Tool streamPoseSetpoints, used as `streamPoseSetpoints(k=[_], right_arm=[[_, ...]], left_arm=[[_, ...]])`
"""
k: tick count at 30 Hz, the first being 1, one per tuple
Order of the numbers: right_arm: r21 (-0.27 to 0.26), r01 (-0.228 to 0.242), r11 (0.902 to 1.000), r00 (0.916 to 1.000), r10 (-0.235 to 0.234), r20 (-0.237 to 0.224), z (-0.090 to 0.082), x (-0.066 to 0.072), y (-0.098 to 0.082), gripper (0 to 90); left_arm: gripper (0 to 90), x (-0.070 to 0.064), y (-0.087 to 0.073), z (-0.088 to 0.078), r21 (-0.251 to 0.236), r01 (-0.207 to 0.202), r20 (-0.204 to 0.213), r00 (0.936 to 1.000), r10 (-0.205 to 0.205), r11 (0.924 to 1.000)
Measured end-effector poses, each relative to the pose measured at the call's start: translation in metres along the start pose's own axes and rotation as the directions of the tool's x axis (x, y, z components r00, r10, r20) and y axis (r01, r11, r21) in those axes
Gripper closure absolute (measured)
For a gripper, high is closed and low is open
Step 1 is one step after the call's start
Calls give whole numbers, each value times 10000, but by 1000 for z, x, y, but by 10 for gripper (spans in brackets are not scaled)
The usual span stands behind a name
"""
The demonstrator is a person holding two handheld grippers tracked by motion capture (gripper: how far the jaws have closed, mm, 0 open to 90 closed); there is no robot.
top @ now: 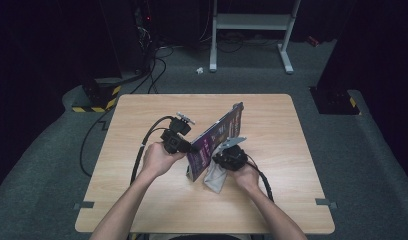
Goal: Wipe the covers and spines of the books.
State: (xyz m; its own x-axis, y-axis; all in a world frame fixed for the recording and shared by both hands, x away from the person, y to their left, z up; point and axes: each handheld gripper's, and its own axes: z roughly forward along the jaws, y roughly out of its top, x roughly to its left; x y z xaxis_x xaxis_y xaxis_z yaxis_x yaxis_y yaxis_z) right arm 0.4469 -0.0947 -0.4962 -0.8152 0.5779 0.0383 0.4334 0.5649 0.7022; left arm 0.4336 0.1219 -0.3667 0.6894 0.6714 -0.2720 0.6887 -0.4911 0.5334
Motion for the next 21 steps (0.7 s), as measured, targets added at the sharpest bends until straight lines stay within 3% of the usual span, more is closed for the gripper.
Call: streamPoseSetpoints(k=[3, 6, 8, 10, 12, 14, 18, 21], right_arm=[[-71, 663, 9978, 9958, -667, -628, 1, 25, 1, 823], [-96, 1092, 9940, 9917, -1096, -670, -1, 33, 3, 823], [-75, 785, 9969, 9960, -787, -426, -2, 23, 3, 823], [-40, 151, 9999, 9998, -151, -120, -4, 6, 1, 823], [-1, -148, 9999, 9997, 148, 204, -7, -5, -1, 823], [-8, -164, 9999, 9994, 164, 310, -8, -7, 0, 823], [-24, 223, 9997, 9997, -223, 70, -6, 6, 3, 823], [-122, 704, 9974, 9960, -710, -543, -2, 28, 3, 823]], left_arm=[[837, 1, 0, 0, -27, 27, 7, 10000, -27, 10000], [837, 1, 1, 0, -28, 56, 27, 10000, -56, 10000], [837, 1, 1, 0, -31, 76, 52, 10000, -75, 10000], [837, 1, 1, 0, -42, 84, 123, 9999, -84, 10000], [837, 2, 1, 1, -42, 80, 166, 9998, -79, 10000], [837, 1, 2, 2, -63, 121, 198, 9997, -120, 9999], [837, 0, 4, 3, -86, 166, 152, 9997, -165, 9998], [837, 2, 4, 2, -110, 267, 120, 9996, -265, 9996]])
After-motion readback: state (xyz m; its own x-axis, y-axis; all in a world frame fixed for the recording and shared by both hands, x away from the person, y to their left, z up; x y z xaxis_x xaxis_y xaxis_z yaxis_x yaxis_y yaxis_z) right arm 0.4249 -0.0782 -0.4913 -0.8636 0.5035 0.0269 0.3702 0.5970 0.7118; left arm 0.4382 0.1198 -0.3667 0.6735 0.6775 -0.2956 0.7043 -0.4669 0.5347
